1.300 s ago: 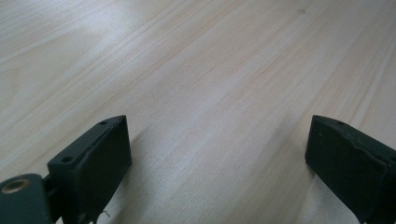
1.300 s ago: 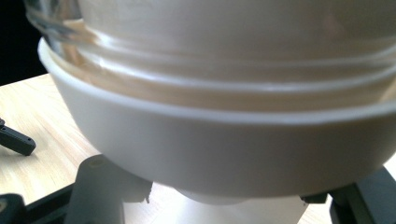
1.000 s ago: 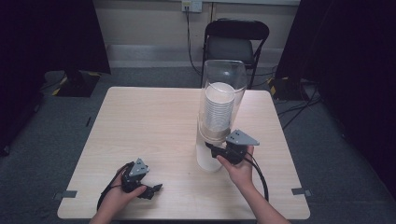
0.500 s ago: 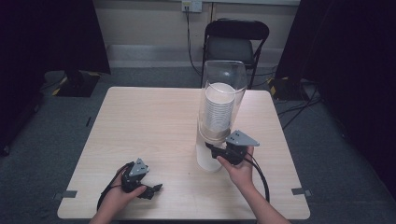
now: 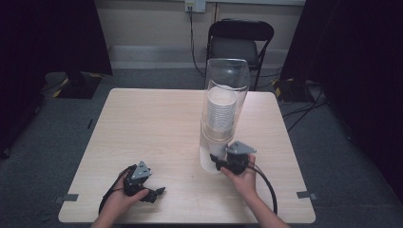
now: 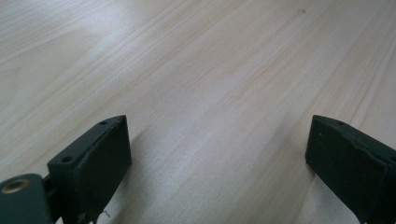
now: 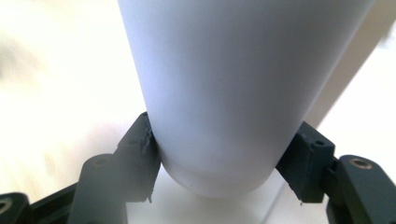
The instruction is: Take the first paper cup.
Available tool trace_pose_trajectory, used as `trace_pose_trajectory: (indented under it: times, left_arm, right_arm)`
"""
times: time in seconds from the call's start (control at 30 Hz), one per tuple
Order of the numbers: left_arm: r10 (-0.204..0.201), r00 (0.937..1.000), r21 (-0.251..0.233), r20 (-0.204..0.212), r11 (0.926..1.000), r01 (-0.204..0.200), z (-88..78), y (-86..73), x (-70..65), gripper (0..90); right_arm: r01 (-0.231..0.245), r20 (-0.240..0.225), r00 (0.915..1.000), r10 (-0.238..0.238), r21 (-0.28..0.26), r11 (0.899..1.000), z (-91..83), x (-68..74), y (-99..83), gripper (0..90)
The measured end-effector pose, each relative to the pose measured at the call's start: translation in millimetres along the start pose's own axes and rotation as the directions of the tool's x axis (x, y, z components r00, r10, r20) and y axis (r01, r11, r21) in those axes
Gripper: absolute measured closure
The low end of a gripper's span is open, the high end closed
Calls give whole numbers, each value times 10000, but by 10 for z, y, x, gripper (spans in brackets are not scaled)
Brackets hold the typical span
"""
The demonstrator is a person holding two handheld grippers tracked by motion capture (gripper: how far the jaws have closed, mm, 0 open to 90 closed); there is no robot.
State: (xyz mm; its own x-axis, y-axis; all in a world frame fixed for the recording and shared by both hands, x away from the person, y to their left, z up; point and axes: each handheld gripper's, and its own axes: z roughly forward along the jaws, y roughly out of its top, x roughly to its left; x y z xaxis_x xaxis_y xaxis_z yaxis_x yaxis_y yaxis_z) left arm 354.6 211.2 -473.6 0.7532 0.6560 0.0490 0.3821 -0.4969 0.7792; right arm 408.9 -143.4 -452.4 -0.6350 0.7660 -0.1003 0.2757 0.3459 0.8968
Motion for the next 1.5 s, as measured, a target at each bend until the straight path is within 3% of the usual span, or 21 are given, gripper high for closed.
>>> trace_pose_trajectory:
  times: [0.07, 0.1, 0.13, 0.17, 0.2, 0.23, 0.33, 0.53, 0.73, 1.1, 1.27, 1.3, 1.33, 1.37, 1.43, 1.5]
  left_arm:
    - [102, 9999, 31, 16, 9999, -102, 6, 6, 7, 43]
    - [72, 10000, 55, 54, 10000, -73, 11, 8, 4, 41]
    - [72, 10000, 55, 54, 10000, -73, 11, 8, 4, 38]
    - [133, 9999, 97, 30, 9999, -133, 11, 14, 8, 38]
    - [182, 9998, 155, 18, 9997, -183, 9, 16, 8, 35]
    - [120, 9999, 83, 17, 9999, -120, 14, 13, 3, 32]
    - [83, 10000, 51, 21, 10000, -83, 16, 13, 2, 32]
    - [97, 10000, 65, 12, 9999, -97, 16, 14, 3, 31]
    - [151, 9999, 66, -8, 9999, -151, 15, 15, 6, 31]
    - [156, 9999, 94, -34, 9998, -156, 13, 16, 4, 29]
    - [-104, 9998, 75, -198, 9999, 105, 11, 16, -25, 38]
    - [-330, 9993, -8, -195, 9995, 330, 8, 17, -27, 56]
    - [-541, 9985, -21, -104, 9985, 541, -4, 28, -17, 56]
    - [-1121, 9935, -59, 207, 9937, 1123, -43, 72, -5, 173]
    - [-1288, 9911, -123, 330, 9915, 1293, -63, 106, -3, 213]
    - [-1355, 9892, -539, 559, 9889, 1385, -118, 182, -11, 213]
  right_arm:
    - [205, -166, 9997, -201, 236, 9995, -45, 57, -18, 368]
    - [340, -219, 9992, -328, 561, 9978, -96, 18, 82, 366]
    - [340, -219, 9992, -328, 561, 9978, -96, 18, 82, 366]
    - [243, -444, 9988, -203, 928, 9954, -104, -21, 108, 364]
    - [246, -535, 9984, -183, 1186, 9926, -119, -56, 97, 363]
    - [589, -509, 9973, -520, 1460, 9875, -139, -94, 31, 362]
    - [651, -545, 9969, -566, 1689, 9835, -167, -118, -65, 360]
    - [886, -692, 9945, -788, 1529, 9843, -332, -151, -193, 359]
    - [283, -547, 9982, -228, 1013, 9945, -475, -276, -262, 357]
    - [564, -1261, 9909, -479, 648, 9963, -518, -90, -269, 355]
    - [804, -1702, 9828, -716, 454, 9957, -477, 62, -217, 354]
    - [903, -1945, 9773, -836, 255, 9956, -453, 126, -188, 354]
    - [903, -1945, 9773, -836, 255, 9956, -453, 126, -188, 354]
    - [1041, -2130, 9719, -1002, 71, 9945, -420, 213, -149, 354]
    - [1091, -2175, 9703, -1062, 14, 9940, -409, 238, -138, 354]
    - [1314, -2338, 9630, -1344, -286, 9909, -366, 319, -99, 354]
